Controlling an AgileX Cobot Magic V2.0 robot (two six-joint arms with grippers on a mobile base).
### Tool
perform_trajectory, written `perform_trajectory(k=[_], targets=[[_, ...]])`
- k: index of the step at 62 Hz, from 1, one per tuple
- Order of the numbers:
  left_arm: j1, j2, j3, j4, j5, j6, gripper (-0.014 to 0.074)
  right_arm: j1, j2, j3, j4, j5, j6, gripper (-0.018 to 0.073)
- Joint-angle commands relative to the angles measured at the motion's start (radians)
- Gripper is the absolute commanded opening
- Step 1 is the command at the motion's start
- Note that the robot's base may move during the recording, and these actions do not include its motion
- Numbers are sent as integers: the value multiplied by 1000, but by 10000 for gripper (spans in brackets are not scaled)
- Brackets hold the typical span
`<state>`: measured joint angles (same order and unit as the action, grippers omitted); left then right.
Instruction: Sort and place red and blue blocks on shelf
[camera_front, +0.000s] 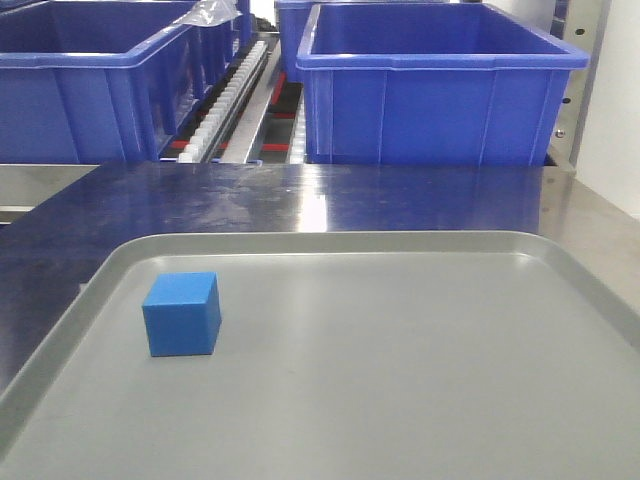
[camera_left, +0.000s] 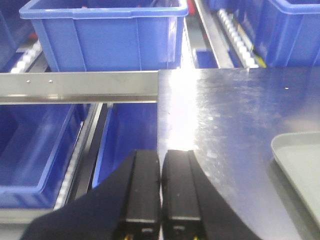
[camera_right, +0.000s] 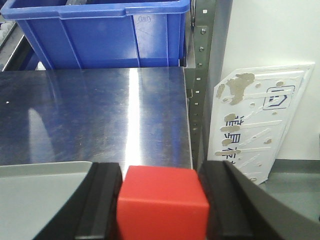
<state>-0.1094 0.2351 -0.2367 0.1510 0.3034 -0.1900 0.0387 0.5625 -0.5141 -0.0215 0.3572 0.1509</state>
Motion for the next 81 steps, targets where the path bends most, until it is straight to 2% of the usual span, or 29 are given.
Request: perform_trajectory(k=[1,15,28,35,42,81], targets=[[-2,92,-119,3,-10,-3,134,-7,-1,-27,-11,-90,-9,54],[-29,245,-255,1,27,-3,134,-7,-1,-27,-11,-90,-9,54],[-52,255,-259,-3,34,-3,134,-7,-1,-27,-11,-90,-9,54],[-52,255,-259,-36,32,-3,134,-7,-1,-27,-11,-90,-9,54],[-52,259,-259,-33,-6,-3,134,-7,-1,-27,-11,-90,-9,54],[-52,261,-259,-41,31,-3,134,-7,-1,-27,-11,-90,-9,54]])
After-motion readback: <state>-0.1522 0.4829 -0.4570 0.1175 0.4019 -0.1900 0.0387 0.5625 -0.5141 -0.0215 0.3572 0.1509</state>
